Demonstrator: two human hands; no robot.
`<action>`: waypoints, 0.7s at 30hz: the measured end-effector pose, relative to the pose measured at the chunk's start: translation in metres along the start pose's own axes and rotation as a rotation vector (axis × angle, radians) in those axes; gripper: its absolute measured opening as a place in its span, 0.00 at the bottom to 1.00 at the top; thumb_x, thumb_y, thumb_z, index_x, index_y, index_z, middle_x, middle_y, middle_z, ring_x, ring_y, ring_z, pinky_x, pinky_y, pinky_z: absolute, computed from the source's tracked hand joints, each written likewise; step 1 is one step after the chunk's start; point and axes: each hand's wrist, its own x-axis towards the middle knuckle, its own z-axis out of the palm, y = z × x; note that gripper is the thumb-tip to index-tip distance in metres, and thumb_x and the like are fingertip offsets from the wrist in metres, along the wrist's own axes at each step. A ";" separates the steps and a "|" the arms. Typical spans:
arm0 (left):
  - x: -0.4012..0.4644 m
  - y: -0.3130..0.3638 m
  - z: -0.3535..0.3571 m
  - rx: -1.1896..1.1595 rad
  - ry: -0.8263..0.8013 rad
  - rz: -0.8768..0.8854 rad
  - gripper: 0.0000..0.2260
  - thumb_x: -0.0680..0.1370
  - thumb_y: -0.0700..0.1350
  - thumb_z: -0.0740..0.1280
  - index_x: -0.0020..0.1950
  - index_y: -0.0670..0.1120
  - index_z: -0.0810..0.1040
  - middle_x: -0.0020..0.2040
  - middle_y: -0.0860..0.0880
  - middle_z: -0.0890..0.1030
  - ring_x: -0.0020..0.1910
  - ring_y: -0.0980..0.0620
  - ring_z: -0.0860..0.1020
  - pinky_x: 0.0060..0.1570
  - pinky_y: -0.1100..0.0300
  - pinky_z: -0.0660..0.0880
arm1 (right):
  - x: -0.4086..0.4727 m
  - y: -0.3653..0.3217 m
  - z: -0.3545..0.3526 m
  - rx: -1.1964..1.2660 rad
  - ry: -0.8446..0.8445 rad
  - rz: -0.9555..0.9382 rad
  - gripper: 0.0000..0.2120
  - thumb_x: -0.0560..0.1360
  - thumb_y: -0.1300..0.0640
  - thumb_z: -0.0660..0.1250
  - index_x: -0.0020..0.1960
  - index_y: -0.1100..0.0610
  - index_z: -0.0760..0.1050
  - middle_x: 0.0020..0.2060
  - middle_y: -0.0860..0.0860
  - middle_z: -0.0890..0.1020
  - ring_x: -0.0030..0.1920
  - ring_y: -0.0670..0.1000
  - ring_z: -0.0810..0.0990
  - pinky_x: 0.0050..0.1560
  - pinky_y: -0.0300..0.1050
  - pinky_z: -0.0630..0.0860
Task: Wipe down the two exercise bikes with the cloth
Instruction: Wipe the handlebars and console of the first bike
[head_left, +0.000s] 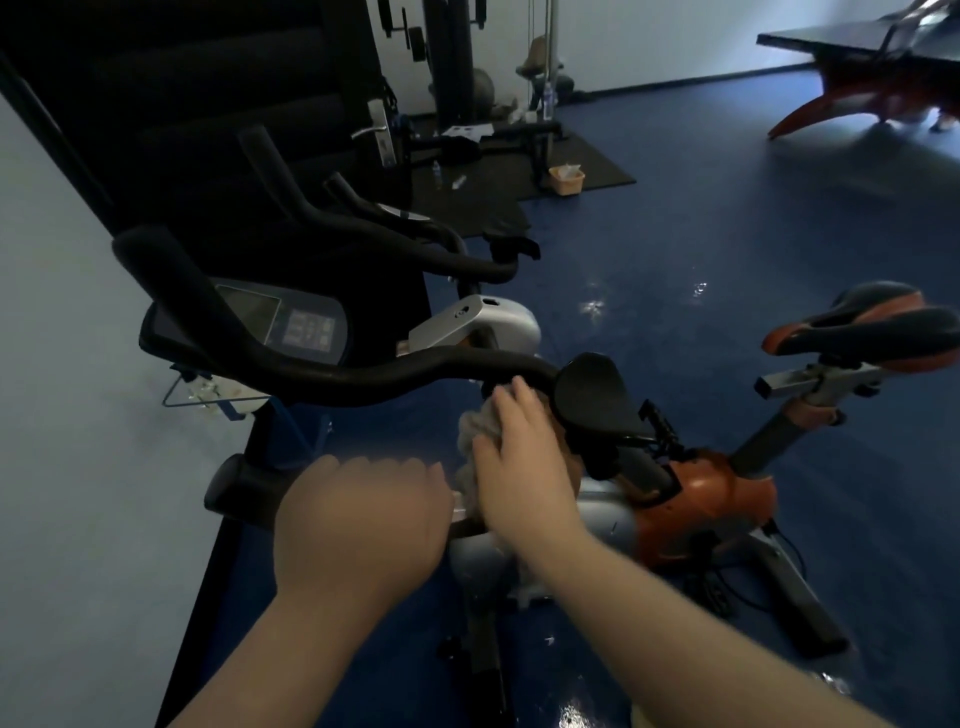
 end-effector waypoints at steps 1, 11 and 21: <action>0.000 0.000 -0.001 0.003 0.000 -0.002 0.21 0.77 0.46 0.57 0.23 0.47 0.68 0.19 0.49 0.69 0.18 0.48 0.67 0.27 0.57 0.62 | 0.010 -0.002 -0.004 0.002 -0.006 0.047 0.23 0.82 0.56 0.55 0.75 0.54 0.57 0.77 0.48 0.55 0.75 0.48 0.56 0.68 0.36 0.52; 0.002 0.000 -0.004 -0.017 -0.018 -0.006 0.21 0.77 0.46 0.58 0.22 0.46 0.67 0.18 0.49 0.68 0.18 0.47 0.66 0.27 0.58 0.60 | 0.020 0.004 -0.005 0.165 -0.026 0.340 0.15 0.81 0.49 0.55 0.60 0.58 0.70 0.49 0.53 0.79 0.50 0.52 0.78 0.43 0.42 0.69; 0.010 0.014 -0.013 -0.131 -0.187 -0.189 0.21 0.74 0.47 0.61 0.20 0.48 0.66 0.17 0.51 0.66 0.16 0.50 0.64 0.28 0.63 0.53 | -0.031 0.000 -0.020 0.205 -0.035 -0.087 0.10 0.82 0.59 0.56 0.61 0.58 0.69 0.50 0.48 0.73 0.48 0.35 0.73 0.50 0.27 0.69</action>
